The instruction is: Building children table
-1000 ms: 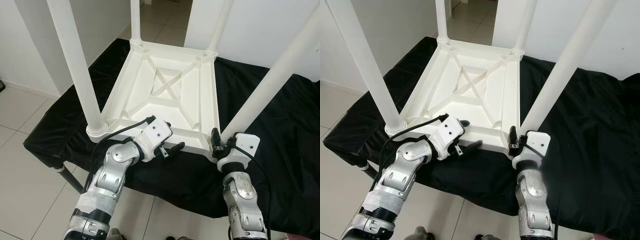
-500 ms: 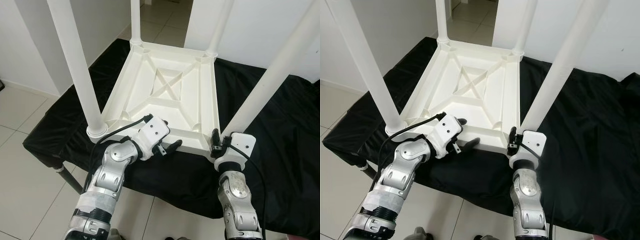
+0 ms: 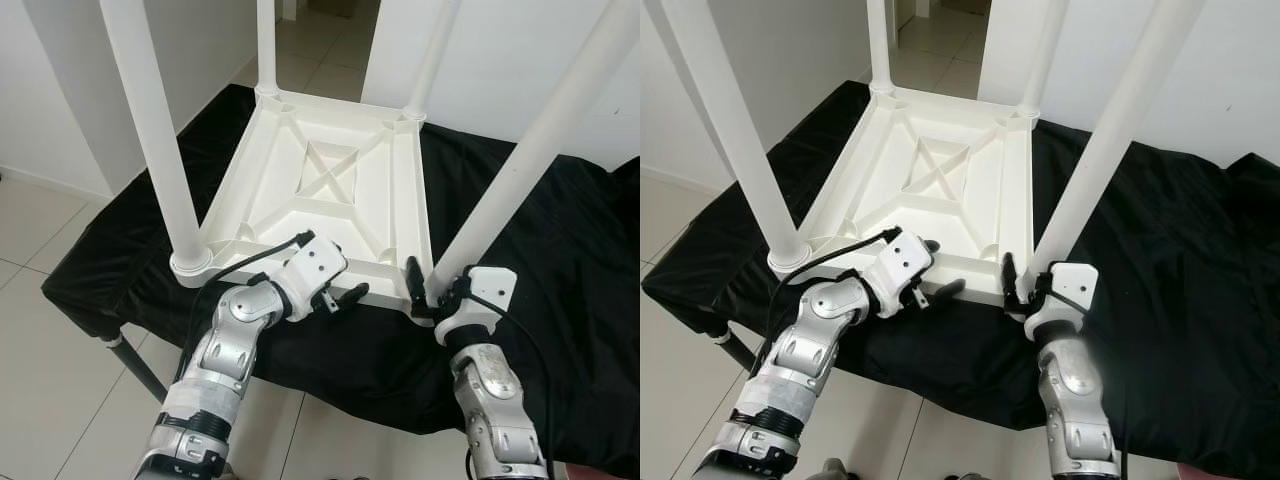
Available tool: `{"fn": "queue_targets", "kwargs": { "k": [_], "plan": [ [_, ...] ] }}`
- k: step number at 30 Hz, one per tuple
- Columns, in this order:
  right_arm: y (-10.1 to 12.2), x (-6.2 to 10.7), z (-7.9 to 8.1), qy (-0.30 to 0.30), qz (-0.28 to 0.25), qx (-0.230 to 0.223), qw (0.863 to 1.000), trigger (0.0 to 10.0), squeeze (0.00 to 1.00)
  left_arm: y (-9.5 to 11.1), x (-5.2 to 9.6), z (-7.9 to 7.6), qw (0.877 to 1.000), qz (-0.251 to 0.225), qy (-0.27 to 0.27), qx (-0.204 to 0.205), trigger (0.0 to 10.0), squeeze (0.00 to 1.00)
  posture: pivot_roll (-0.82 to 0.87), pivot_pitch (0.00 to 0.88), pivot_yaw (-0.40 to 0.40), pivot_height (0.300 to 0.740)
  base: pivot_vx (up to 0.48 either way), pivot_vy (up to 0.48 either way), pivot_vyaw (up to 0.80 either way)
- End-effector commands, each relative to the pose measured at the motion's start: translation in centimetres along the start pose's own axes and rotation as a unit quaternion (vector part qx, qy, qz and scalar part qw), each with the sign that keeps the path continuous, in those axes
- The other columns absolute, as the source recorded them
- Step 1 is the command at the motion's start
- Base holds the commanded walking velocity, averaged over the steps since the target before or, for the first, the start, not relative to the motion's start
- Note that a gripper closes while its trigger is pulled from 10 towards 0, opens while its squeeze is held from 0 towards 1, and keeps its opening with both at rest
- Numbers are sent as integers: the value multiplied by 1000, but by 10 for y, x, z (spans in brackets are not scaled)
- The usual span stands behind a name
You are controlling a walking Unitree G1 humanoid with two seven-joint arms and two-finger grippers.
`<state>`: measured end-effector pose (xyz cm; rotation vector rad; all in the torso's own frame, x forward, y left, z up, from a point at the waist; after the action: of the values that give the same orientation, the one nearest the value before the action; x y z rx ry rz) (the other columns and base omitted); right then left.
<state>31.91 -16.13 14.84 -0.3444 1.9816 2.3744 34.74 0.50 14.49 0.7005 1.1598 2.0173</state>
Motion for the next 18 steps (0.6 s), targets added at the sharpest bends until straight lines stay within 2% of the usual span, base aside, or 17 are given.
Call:
{"fn": "queue_targets", "kwargs": {
  "k": [1,4,5,7,9,10,12,17,18],
  "plan": [
    [3,3,2,26,-4,-1,1000,10000,0,-5,5,25,992,20,128,0,10000,0,-3,51,-71,740,0,0,0],
    [5,3,2,68,3,4,998,10000,0,-4,6,20,994,15,113,3,10000,0,-7,58,-64,740,0,0,0],
    [6,1,0,96,10,12,995,10000,0,-1,7,13,996,1,88,12,10000,0,-10,65,-59,740,0,0,0],
    [6,0,-2,116,16,17,993,10000,0,2,8,7,997,-10,71,18,10000,0,-10,65,-59,740,0,0,0],
    [9,-6,-6,148,25,29,988,10000,0,8,9,-2,999,-30,45,0,10000,0,-7,74,-54,740,0,0,0],
    [9,-8,-7,156,28,33,987,10000,0,10,10,-3,998,-35,44,-14,10000,0,-7,74,-54,740,0,0,0],
    [9,-10,-8,161,31,36,986,10000,0,9,10,-5,999,-32,39,-15,10000,0,-6,74,-54,740,0,0,0],
    [1,-14,-9,187,53,57,979,10000,0,4,9,-7,999,-17,40,4,10000,0,0,81,-45,740,0,0,0],
    [-2,-15,-10,195,61,59,977,6314,0,4,8,-7,999,-16,41,5,10000,0,7,85,-47,740,0,0,0]
  ]
}}
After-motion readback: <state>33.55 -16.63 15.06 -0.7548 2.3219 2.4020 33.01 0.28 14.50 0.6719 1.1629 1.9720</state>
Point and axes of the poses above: a point about 5 cm out from each wrist's last joint towards the gripper, its own x axis pointing back from the gripper into the wrist, its own y axis along the axis of the wrist's last joint, z = x × y, the point moved 6 cm from there along -x, pointing out of the wrist towards the gripper, and after that the axes turned 6 degrees about -x, right-handed, at the moved point
